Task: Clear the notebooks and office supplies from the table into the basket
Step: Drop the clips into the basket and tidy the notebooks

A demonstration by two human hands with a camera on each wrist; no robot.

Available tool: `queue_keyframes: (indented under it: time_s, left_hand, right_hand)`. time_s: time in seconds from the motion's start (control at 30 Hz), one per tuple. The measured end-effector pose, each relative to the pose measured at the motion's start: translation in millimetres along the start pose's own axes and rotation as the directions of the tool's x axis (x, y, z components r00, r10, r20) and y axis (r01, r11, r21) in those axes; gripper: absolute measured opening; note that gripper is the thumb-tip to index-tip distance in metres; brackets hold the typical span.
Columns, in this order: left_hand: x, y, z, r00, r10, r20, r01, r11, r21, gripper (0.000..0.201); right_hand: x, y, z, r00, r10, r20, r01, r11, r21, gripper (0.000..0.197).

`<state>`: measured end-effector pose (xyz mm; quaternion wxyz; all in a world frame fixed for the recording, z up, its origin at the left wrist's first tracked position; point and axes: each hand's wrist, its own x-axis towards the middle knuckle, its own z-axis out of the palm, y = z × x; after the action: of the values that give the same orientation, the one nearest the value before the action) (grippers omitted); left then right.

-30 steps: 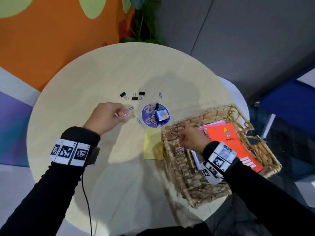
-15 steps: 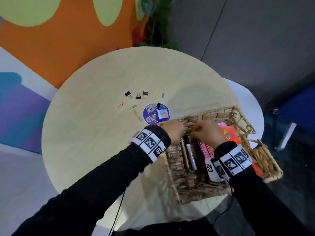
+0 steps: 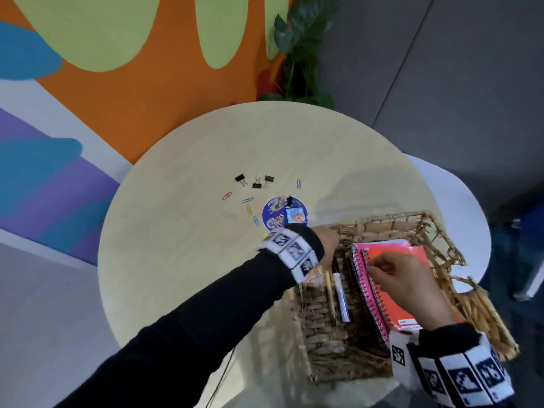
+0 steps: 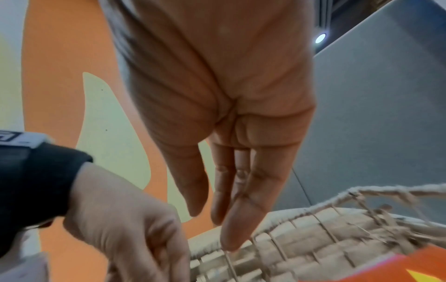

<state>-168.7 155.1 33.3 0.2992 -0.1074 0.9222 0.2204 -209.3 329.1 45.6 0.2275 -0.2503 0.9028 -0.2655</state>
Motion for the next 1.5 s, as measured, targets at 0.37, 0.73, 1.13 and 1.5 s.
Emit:
queue_keyframes:
  time_s: [0.37, 0.73, 1.13, 1.5]
  left_hand:
    - [-36.1, -201.3, 5.8, 0.748, -0.453, -0.486, 0.152, 0.829, -0.538, 0.022]
    - [8.1, -270.0, 23.8, 0.856, -0.271, -0.44, 0.087, 0.915, -0.394, 0.015]
    - [12.5, -283.7, 33.0, 0.852, -0.13, -0.508, -0.102, 0.909, -0.404, 0.028]
    - [-17.3, -248.6, 55.5, 0.801, -0.299, -0.518, -0.056, 0.825, -0.563, 0.005]
  right_hand:
    - [105.9, -171.9, 13.9, 0.914, -0.4, -0.064, 0.405, 0.909, 0.102, 0.011]
    - [224.7, -227.7, 158.2, 0.888, -0.245, 0.389, 0.392, 0.846, -0.362, 0.024]
    - [256.5, -211.5, 214.7, 0.905, -0.04, 0.424, 0.332, 0.689, -0.644, 0.02]
    - [247.0, -224.0, 189.5, 0.883, -0.034, 0.469, 0.331, 0.753, -0.568, 0.022]
